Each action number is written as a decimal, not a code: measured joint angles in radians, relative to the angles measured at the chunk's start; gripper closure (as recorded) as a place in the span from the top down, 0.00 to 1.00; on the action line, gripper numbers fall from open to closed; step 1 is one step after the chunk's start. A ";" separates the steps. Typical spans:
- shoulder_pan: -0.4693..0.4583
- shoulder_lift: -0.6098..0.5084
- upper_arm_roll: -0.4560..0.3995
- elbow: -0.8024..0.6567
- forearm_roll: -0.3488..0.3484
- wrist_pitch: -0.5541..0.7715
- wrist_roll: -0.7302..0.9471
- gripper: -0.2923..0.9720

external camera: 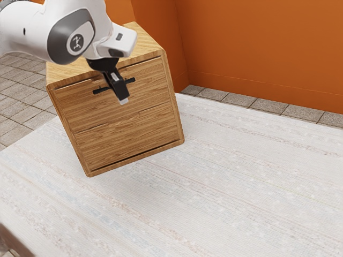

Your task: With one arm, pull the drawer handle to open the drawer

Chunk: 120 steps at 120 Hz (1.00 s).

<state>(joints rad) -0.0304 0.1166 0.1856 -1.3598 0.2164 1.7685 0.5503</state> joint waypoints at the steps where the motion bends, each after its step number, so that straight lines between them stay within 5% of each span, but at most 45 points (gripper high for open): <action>1: 0.000 0.001 0.000 0.000 0.000 0.001 0.001 0.77; 120: 0.010 0.038 0.001 0.003 0.013 0.037 0.040 0.70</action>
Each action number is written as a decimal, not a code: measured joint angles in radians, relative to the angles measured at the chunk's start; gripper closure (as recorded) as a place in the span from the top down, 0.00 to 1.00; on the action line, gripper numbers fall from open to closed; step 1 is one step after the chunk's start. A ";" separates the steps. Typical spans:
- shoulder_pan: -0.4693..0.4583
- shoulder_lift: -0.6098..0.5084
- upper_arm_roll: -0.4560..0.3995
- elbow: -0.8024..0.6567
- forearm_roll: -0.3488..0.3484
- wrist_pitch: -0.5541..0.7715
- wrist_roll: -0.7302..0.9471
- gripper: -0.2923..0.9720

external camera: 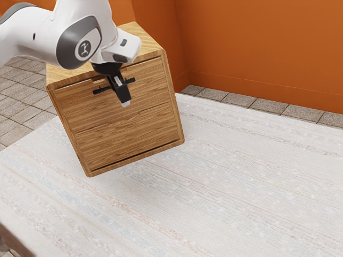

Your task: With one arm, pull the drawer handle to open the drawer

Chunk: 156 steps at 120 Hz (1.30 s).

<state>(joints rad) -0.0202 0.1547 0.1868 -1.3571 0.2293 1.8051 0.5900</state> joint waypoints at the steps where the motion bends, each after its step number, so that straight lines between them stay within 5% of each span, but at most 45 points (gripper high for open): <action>1: -0.001 0.000 0.000 0.000 0.000 0.000 0.000 0.70; 23: -0.006 0.000 0.001 -0.001 0.015 -0.001 -0.008 0.65; 94: -0.010 -0.010 0.001 0.004 0.027 -0.011 -0.023 0.23; 156: -0.051 -0.067 -0.001 -0.040 0.024 -0.046 -0.028 0.15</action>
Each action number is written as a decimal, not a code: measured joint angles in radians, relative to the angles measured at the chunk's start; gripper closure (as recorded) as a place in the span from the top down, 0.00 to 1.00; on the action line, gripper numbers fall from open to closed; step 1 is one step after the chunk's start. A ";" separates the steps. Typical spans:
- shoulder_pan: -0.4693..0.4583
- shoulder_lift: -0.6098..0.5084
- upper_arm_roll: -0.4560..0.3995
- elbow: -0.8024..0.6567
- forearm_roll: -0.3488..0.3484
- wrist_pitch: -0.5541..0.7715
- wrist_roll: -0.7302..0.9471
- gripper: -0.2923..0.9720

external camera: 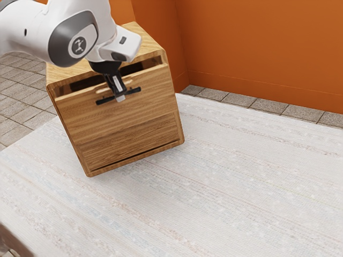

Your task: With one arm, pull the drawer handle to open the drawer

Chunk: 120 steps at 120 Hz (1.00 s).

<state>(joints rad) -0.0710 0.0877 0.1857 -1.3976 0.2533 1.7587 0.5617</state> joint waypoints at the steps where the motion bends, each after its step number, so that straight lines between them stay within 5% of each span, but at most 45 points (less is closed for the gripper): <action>1: 0.000 -0.001 0.000 -0.001 0.000 0.000 0.000 0.15; 120: -0.086 -0.115 -0.001 -0.131 -0.009 -0.013 -0.039 0.15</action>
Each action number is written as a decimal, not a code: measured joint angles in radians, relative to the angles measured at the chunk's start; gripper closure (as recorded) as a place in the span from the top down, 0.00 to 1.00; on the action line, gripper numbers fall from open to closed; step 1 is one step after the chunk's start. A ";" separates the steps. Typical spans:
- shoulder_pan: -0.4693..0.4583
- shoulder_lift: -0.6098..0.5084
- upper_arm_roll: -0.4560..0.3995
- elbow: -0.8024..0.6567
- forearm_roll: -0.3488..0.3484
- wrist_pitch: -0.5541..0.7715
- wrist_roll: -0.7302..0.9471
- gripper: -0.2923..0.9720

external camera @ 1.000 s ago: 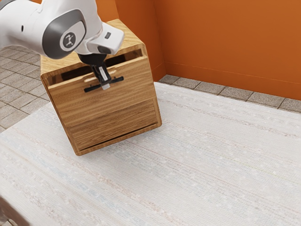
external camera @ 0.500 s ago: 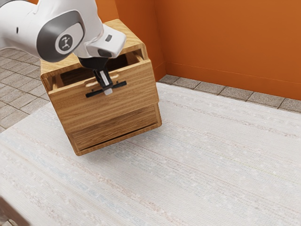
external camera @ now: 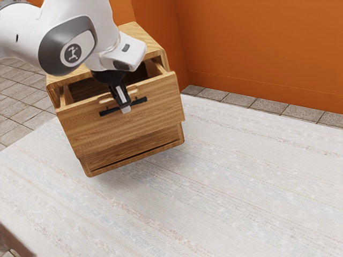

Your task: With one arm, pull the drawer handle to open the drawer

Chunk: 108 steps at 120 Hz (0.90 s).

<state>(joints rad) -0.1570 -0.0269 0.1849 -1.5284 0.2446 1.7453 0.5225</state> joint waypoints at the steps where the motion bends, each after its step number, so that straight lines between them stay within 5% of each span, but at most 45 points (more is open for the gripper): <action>1: 0.000 -0.001 -0.001 -0.001 0.000 0.000 0.000 0.15; 108: -0.071 -0.075 0.001 -0.074 -0.001 -0.016 -0.064 0.15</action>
<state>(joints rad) -0.2279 -0.1017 0.1859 -1.6026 0.2438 1.7298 0.4585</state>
